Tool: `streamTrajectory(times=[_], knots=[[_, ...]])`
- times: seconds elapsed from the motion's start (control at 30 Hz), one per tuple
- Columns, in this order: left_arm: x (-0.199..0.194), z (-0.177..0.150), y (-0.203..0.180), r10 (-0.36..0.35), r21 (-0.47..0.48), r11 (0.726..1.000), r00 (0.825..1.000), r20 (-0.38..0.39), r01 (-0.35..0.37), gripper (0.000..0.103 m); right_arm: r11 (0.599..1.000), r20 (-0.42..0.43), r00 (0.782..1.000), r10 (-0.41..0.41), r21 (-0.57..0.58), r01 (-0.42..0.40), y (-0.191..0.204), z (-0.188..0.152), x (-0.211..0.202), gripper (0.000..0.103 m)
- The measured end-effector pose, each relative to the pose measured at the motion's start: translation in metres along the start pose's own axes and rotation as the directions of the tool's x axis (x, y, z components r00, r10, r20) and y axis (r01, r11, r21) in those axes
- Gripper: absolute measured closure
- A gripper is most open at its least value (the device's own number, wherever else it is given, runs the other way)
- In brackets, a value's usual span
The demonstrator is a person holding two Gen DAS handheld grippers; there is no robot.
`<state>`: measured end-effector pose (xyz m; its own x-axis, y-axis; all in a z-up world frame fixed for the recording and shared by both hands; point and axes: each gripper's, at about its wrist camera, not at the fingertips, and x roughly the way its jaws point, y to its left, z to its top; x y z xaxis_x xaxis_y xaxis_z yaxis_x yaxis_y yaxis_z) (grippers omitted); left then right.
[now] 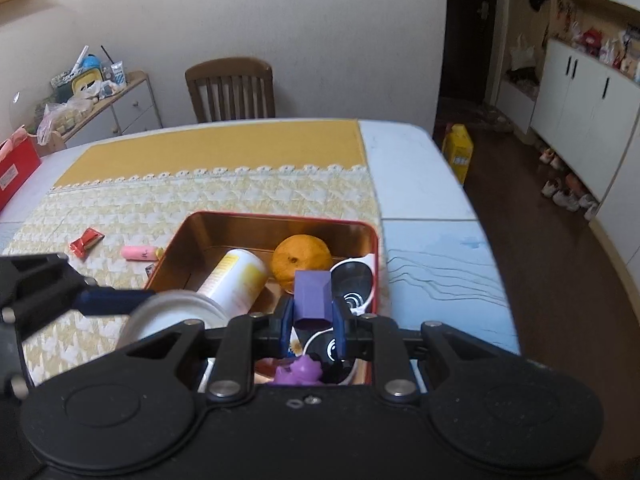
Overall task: Organize rigid objects
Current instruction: 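Lower the jar lid into the box and open the left tool while the right tool releases the block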
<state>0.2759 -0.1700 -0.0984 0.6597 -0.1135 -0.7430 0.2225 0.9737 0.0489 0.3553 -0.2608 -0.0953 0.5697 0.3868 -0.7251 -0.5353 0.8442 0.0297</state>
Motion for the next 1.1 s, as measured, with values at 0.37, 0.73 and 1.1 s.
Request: streamTrajectory(times=[0.37,0.73,1.1], knots=[[0.031,0.011,0.003,0.036,-0.028,0.999,0.999,-0.035,-0.037,0.026,1.0,-0.063,0.998,-0.001,-0.016,0.0,-0.006,0.009,0.035,0.083],[0.054,0.024,0.003,0.048,-0.054,0.997,0.996,-0.076,-0.052,0.026,1.0,-0.099,0.995,-0.008,-0.024,0.005,-0.008,0.012,0.049,0.081],[0.061,0.026,0.011,0.037,-0.126,0.991,0.994,-0.103,-0.05,0.026,0.999,-0.116,0.993,-0.018,-0.029,0.015,-0.011,0.01,0.05,0.076]])
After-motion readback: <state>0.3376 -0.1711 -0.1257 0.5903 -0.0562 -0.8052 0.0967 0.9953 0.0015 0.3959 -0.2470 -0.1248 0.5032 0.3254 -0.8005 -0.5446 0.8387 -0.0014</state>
